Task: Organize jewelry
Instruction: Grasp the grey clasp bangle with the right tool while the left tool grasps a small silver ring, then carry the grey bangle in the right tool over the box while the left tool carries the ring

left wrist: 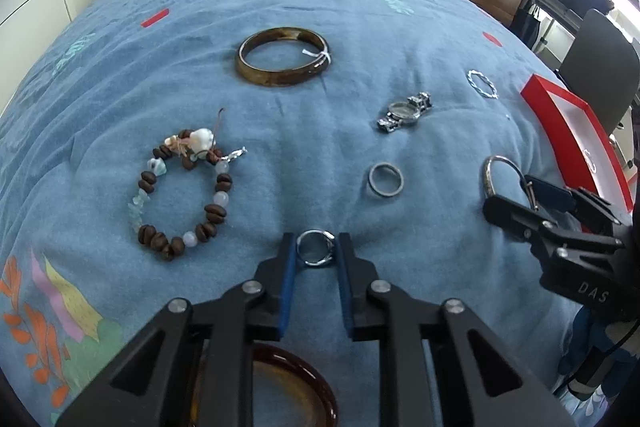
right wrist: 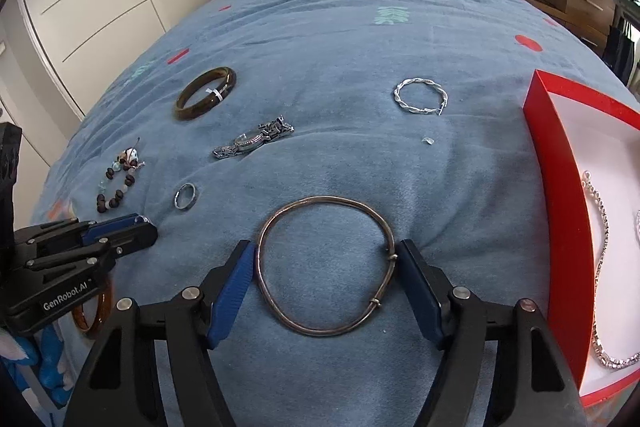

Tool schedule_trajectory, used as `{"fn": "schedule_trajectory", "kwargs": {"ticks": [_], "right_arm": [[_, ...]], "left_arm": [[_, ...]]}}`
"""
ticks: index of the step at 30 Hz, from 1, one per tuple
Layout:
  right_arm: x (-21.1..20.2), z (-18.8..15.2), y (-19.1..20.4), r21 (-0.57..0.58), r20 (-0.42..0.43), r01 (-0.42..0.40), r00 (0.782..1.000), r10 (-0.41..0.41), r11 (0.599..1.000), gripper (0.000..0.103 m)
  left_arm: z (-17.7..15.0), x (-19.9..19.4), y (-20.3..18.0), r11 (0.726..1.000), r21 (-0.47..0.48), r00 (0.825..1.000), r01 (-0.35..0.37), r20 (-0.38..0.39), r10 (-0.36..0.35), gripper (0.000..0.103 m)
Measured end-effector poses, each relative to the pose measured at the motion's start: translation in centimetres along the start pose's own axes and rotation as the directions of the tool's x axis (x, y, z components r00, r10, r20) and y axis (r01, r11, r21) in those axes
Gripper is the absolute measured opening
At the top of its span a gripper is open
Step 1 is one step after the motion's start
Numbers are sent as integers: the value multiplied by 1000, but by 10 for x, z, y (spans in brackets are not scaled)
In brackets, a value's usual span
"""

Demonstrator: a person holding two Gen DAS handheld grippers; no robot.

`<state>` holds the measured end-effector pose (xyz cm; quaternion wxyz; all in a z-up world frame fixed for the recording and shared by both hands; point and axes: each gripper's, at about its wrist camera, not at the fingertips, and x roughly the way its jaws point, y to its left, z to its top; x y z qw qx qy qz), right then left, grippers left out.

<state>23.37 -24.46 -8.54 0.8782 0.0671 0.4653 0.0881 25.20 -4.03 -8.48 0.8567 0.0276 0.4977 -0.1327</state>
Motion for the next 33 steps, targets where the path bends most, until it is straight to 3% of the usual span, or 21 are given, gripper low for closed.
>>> {"fn": "schedule_trajectory", "kwargs": {"ticks": [10, 23, 33], "right_arm": [[-15, -1, -2, 12, 46, -34, 998, 33, 999, 71], [-74, 11, 3, -7, 135, -46, 990, 46, 999, 71], [-134, 17, -61, 12, 183, 41, 982, -42, 999, 71]], "left_arm": [[1, -21, 3, 1000, -30, 999, 5, 44, -3, 18], [11, -67, -17, 1000, -17, 995, -2, 102, 4, 18], [35, -88, -85, 995, 47, 985, 85, 145, -91, 18]]}}
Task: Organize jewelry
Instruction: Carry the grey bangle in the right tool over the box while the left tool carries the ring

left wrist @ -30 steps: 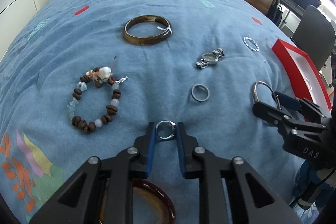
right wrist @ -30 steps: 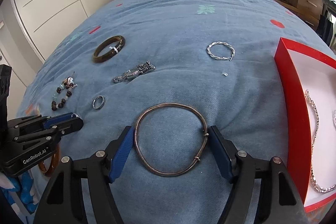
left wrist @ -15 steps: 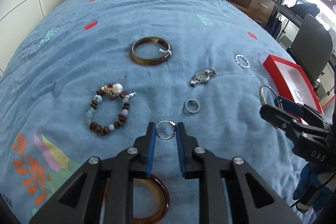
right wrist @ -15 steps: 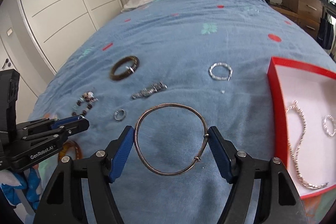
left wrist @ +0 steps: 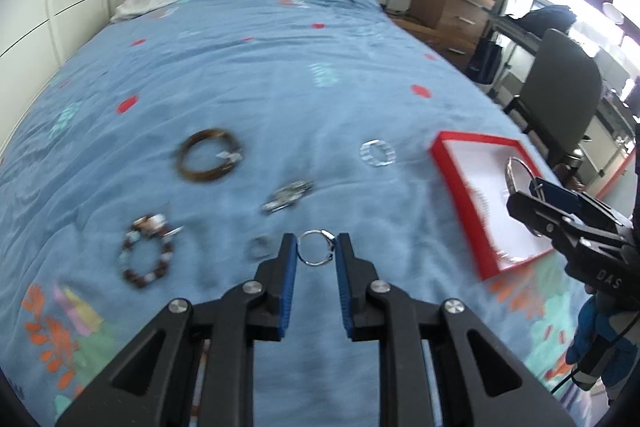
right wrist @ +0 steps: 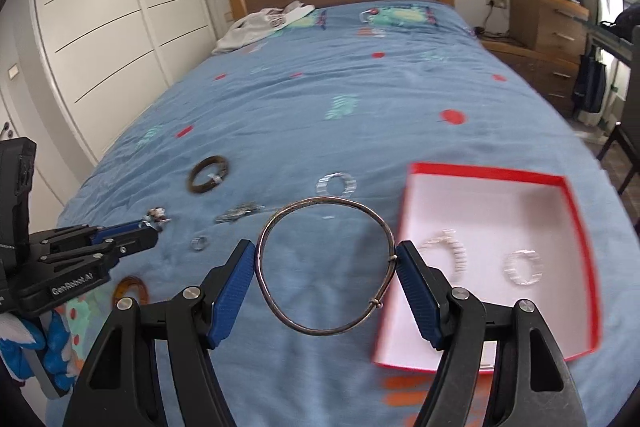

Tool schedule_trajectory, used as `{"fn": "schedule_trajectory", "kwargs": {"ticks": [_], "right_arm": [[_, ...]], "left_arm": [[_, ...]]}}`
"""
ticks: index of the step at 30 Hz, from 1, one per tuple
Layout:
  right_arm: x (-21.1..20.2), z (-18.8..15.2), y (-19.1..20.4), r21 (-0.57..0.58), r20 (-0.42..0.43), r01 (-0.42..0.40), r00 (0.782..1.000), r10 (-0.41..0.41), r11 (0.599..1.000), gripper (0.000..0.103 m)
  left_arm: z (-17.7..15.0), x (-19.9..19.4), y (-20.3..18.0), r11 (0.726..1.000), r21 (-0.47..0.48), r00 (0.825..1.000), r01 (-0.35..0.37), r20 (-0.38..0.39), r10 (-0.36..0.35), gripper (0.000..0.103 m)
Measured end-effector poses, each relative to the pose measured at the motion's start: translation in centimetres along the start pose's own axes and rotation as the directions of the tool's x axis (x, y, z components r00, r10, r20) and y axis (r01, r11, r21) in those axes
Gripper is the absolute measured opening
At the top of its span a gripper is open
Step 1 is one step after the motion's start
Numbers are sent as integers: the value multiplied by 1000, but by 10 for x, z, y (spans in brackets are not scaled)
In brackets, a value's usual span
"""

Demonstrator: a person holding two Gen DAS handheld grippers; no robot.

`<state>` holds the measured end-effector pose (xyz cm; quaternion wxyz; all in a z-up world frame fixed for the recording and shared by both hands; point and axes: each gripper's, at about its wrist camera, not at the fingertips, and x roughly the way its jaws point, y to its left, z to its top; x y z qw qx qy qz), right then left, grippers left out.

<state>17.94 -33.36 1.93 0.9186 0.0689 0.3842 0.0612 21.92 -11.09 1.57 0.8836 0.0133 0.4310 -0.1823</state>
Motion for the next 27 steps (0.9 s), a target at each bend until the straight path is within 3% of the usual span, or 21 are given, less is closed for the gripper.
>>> {"fn": "schedule_trajectory", "kwargs": {"ticks": [7, 15, 22, 27], "right_arm": [[-14, -5, -69, -9, -20, 62, 998, -62, 998, 71], [5, -26, -129, -49, -108, 42, 993, -47, 998, 71], [27, -23, -154, -161, -165, -50, 986, 23, 986, 71], [47, -12, -168, -249, -195, -86, 980, 37, 965, 71]], "left_arm": [[21, 26, -70, 993, 47, 994, 106, -10, -106, 18], [23, 69, -152, 966, 93, 970, 239, -71, -233, 18], [7, 101, -197, 946, 154, 954, 284, -141, -264, 18], [2, 117, -210, 942, 188, 954, 278, -169, -247, 18]]}}
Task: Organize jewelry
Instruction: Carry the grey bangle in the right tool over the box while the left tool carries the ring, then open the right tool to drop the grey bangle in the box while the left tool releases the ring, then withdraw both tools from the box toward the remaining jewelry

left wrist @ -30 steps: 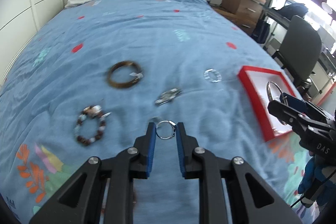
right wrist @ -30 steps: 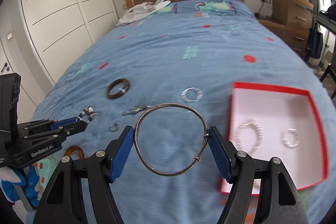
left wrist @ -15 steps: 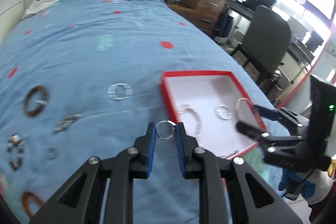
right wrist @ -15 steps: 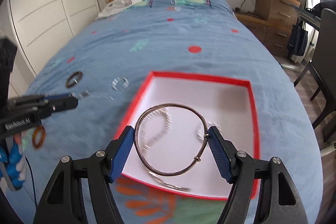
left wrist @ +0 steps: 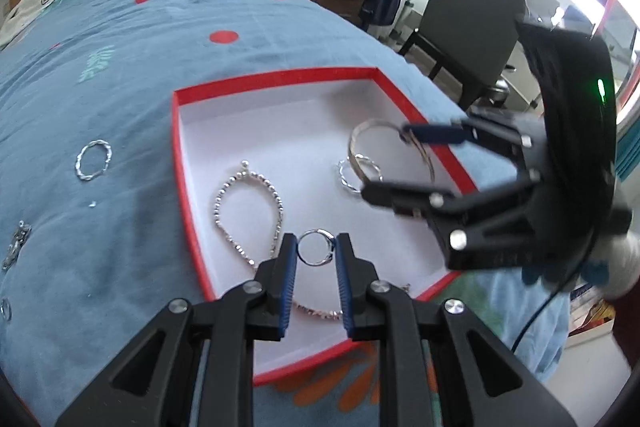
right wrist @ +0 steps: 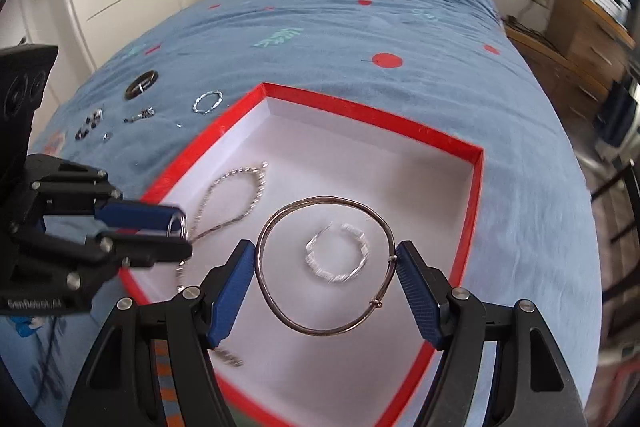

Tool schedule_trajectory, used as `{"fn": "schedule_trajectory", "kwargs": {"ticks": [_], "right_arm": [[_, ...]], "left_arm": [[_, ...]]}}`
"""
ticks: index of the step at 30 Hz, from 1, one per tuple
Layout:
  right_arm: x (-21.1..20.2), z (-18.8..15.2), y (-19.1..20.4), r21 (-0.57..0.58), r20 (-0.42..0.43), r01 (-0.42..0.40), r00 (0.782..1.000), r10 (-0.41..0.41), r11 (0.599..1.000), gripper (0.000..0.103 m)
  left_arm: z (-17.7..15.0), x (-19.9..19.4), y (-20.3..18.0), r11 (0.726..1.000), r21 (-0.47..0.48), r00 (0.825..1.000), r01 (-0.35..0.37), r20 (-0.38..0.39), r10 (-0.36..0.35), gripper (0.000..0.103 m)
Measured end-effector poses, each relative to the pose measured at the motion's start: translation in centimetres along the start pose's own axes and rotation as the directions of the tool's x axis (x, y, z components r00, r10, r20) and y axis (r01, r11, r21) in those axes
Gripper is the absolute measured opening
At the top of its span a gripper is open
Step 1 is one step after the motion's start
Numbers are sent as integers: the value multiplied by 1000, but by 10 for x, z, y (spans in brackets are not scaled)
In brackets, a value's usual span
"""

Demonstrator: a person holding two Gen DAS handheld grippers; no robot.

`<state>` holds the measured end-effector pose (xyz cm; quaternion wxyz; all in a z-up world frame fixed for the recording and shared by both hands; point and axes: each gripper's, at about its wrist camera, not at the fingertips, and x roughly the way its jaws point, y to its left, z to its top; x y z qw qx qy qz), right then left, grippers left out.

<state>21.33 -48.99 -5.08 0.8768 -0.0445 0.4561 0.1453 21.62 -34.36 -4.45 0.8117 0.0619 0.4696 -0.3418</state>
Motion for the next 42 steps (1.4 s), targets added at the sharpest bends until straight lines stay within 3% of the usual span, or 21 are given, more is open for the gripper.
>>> {"fn": "schedule_trajectory", "kwargs": {"ticks": [9, 15, 19, 26, 29, 35, 42], "right_arm": [[35, 18, -11, -158, -72, -90, 994, 79, 983, 71], [44, 9, -1, -311, -129, -91, 990, 53, 946, 71], [42, 7, 0, -342, -135, -102, 989, 58, 934, 72], [38, 8, 1, -339, -141, -98, 989, 53, 936, 77], [27, 11, -2, -311, -114, -80, 992, 46, 947, 79], [-16, 10, -11, -237, -48, -17, 999, 6, 971, 81], [-81, 1, -11, -125, 26, 43, 999, -40, 991, 81]], "left_arm": [[0, 31, 7, 997, 32, 997, -64, -36, 65, 18], [-3, 37, 5, 991, 93, 995, -93, -20, 95, 20], [-5, 38, 1, 985, 131, 993, -113, -6, 115, 20], [-6, 32, 0, 986, 140, 996, -87, -2, 88, 22], [-5, 25, -3, 988, 138, 997, -75, -5, 77, 33], [-7, 5, -7, 992, 115, 998, -57, -6, 58, 36], [-21, -52, -7, 996, 53, 997, -66, 30, 64, 36]]}}
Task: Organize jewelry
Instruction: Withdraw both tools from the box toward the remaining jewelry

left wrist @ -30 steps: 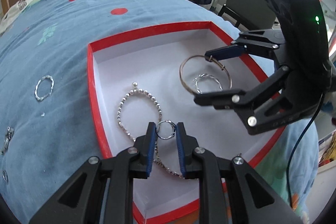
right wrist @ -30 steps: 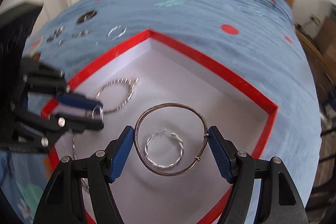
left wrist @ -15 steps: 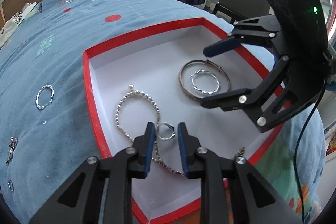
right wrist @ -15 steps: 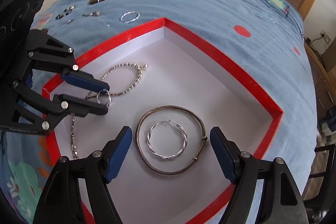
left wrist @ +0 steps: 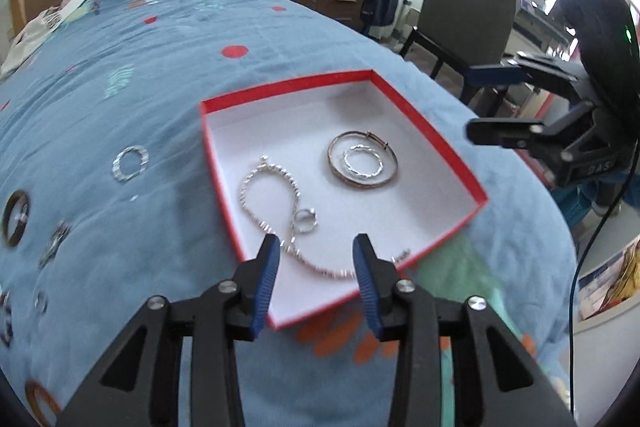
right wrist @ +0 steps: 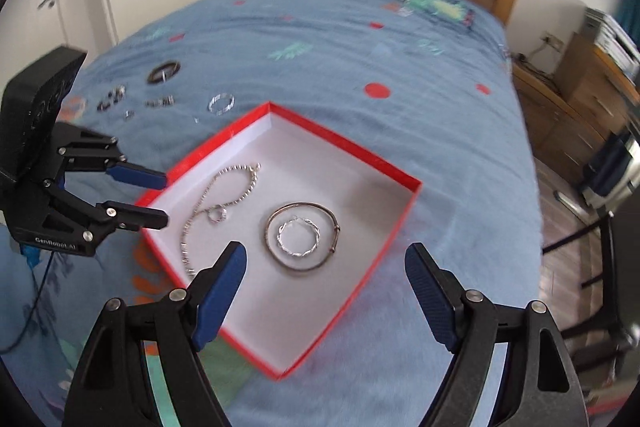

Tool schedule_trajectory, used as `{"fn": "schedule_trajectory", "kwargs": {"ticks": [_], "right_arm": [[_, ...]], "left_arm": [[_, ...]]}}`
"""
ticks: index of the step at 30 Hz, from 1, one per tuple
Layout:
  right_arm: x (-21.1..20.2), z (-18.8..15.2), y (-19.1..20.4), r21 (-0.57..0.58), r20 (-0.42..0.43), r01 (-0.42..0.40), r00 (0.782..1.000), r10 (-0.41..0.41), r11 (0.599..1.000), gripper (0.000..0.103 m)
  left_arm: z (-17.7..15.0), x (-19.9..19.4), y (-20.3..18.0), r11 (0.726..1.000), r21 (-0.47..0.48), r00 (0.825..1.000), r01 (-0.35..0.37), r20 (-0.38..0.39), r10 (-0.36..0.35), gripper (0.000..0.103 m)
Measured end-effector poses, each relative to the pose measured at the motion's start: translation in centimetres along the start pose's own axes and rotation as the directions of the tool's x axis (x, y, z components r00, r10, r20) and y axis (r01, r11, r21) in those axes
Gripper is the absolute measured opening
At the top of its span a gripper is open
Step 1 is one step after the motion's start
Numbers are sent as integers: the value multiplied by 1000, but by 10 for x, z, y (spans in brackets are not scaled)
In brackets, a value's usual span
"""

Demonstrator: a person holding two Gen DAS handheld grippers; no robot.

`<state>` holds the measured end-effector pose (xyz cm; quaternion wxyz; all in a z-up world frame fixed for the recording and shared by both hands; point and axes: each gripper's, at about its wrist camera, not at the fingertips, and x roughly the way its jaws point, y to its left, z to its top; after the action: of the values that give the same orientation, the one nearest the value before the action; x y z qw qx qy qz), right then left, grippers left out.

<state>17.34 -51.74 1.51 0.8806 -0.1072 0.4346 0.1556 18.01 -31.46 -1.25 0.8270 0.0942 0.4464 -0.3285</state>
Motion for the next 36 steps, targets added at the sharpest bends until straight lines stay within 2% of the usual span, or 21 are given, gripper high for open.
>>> {"fn": "schedule_trajectory", "kwargs": {"ticks": [5, 10, 20, 26, 29, 36], "right_arm": [[-36, -13, 15, 85, 31, 21, 999, -23, 996, 81], [-67, -27, 48, 167, 63, 17, 998, -28, 986, 80], [-124, -31, 135, 198, 139, -7, 990, -21, 980, 77], [-147, -20, 176, 192, 181, -21, 983, -14, 981, 73], [-154, -14, 192, 195, 206, -32, 979, -9, 980, 70], [-151, -5, 209, 193, 230, -56, 973, 10, 980, 63]], "left_arm": [[-19, -46, 5, 999, -29, 999, -41, 5, 41, 36], [-50, -100, 16, 994, -65, 995, -91, 37, 94, 37], [-117, -208, 62, 966, -151, 968, -209, 106, 226, 45], [-150, -259, 95, 940, -218, 945, -264, 135, 297, 46], [-163, -275, 110, 927, -254, 938, -274, 142, 316, 47], [-189, -298, 142, 878, -363, 915, -311, 135, 380, 53]]}}
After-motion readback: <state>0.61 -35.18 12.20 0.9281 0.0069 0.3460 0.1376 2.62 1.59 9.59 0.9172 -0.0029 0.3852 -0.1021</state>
